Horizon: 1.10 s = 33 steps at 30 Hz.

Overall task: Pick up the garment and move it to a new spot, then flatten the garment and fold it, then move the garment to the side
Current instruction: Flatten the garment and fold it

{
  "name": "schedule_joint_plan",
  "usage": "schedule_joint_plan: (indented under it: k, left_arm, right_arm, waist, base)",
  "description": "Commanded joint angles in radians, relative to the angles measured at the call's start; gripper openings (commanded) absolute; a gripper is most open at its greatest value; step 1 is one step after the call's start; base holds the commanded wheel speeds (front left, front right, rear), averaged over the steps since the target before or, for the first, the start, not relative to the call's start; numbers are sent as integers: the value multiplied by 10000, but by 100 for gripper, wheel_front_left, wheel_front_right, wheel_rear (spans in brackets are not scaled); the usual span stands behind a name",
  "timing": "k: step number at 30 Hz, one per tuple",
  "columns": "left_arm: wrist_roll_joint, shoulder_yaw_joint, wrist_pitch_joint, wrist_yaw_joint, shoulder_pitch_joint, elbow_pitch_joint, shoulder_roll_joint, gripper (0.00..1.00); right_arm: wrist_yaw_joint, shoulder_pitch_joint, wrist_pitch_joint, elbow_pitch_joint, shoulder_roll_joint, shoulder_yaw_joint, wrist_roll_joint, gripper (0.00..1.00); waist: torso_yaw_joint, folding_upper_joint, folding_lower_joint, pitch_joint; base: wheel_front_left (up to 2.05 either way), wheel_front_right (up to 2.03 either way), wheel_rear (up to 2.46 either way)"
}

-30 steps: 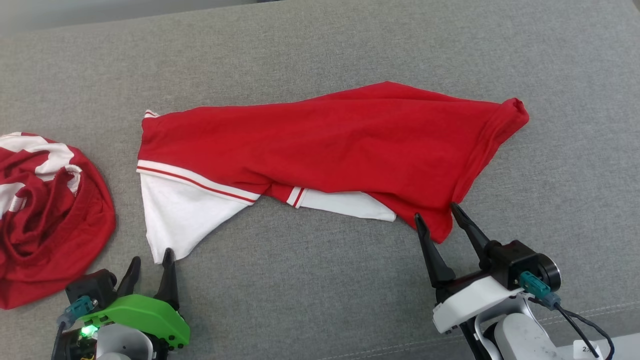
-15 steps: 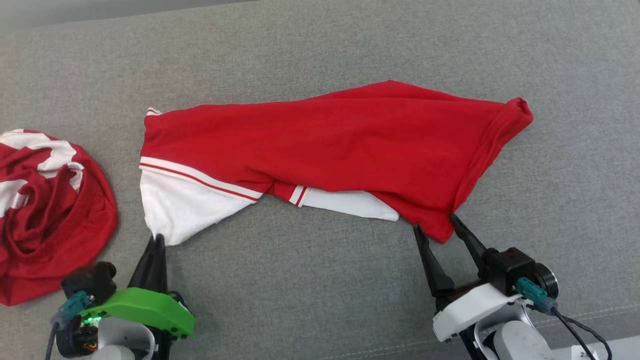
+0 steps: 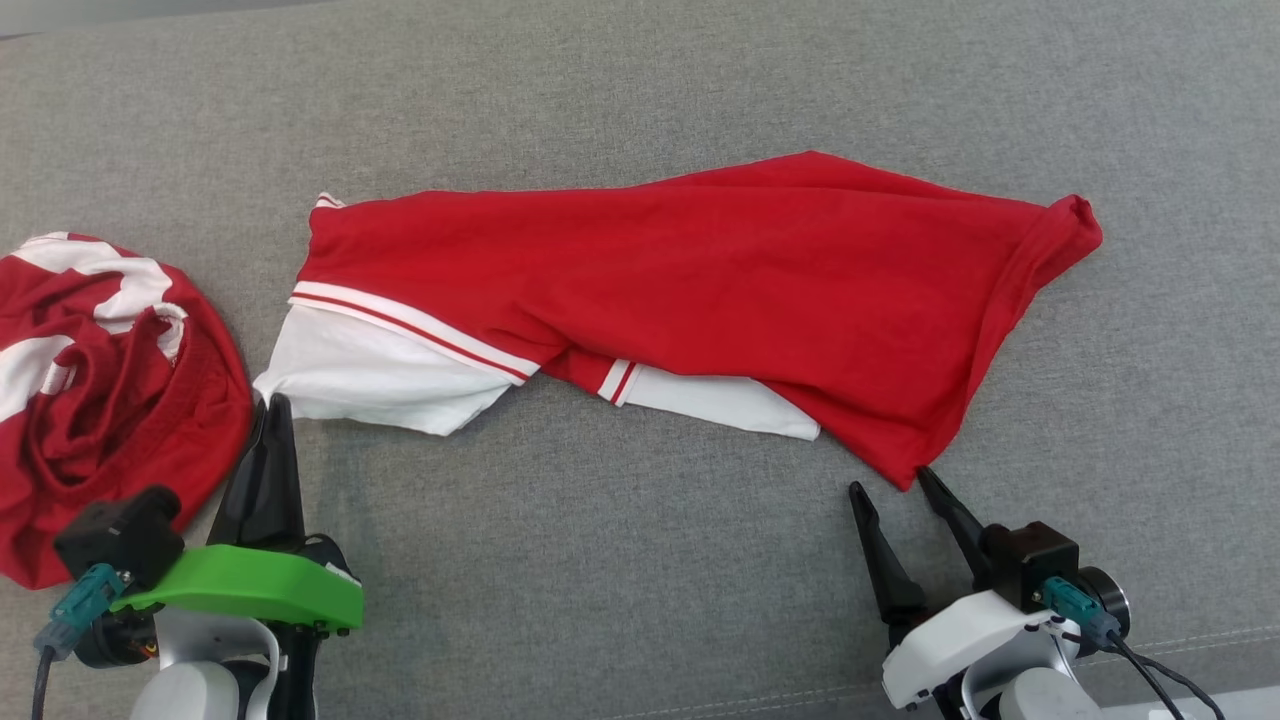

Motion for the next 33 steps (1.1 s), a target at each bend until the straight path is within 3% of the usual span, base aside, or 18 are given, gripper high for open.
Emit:
schedule_joint_plan:
  k: [1, 2, 3, 5, 6, 8, 9, 10, 16, 23, 28, 33]
  left_arm:
    - [-6, 45, 15, 55, -166, -86, 84, 0]
    - [-6, 48, 18, 72, -172, -107, 97, 0]
    - [-8, 51, 35, 90, -181, -133, 109, 0]
    - [-11, 58, 41, 105, -191, -172, 132, 0]
    - [-8, 61, 38, 118, -193, -182, 145, 0]
    - [-8, 70, 28, 127, -202, -204, 164, 0]
    - [-13, 70, 22, 127, -208, -212, 175, 0]
    - [-19, 70, 16, 130, -213, -213, 183, 0]
    - [11, 133, -190, 97, -320, -367, 262, 0]
    - [-508, 471, -214, -241, -790, -1297, 430, 0]
    - [-1163, 822, 372, -408, -1693, -2393, 740, 0]
    - [-1699, 1077, 1297, -371, -3142, -3071, 1195, 0]
  right_arm:
    - [-14, -121, 1, 92, -22, 2, 64, 96]
    - [-14, -150, 1, 114, -20, 21, 66, 95]
    - [-14, -168, 1, 142, -20, 50, 56, 79]
    - [-13, -218, 1, 188, -19, 93, 49, 67]
    - [-13, -250, 1, 205, -19, 104, 49, 50]
    - [-13, -315, 1, 317, -19, 144, 16, 31]
    - [-13, -362, 4, 418, -19, 181, -25, 4]
    - [-13, -402, 10, 484, -19, 199, -32, 0]
    - [-13, -564, 0, 126, -22, -63, -417, 0]
    - [-13, -595, -2, -2081, -188, -742, -1071, 0]
    - [-14, -1193, -2, -3491, -1060, -895, -1385, 0]
    - [-14, -2307, -3, -4152, -2096, -1006, -1165, 0]
  waist:
    - [2, 0, 0, 12]
    - [-2, 0, 0, 23]
    - [-8, 0, 0, 34]
    - [-29, 0, 0, 53]
    - [-42, 0, 0, 61]
    - [-75, 0, 0, 76]
    - [-91, 0, 0, 79]
    - [-102, 0, 0, 79]
    - [-157, 0, 0, -65]
    - [-327, 0, 0, -514]
    - [-496, 0, 0, -871]
    - [-603, 0, 0, -1119]
  base:
    - [0, 0, 0]
    - [0, 0, 0]
    - [0, 0, 0]
    - [0, 0, 0]
    - [0, 0, 0]
    - [0, 0, 0]
    - [0, 0, 0]
    - [0, 0, 0]
    - [0, 0, 0]
    - [0, 0, 0]
    - [0, 0, 0]
    - [0, 0, 0]
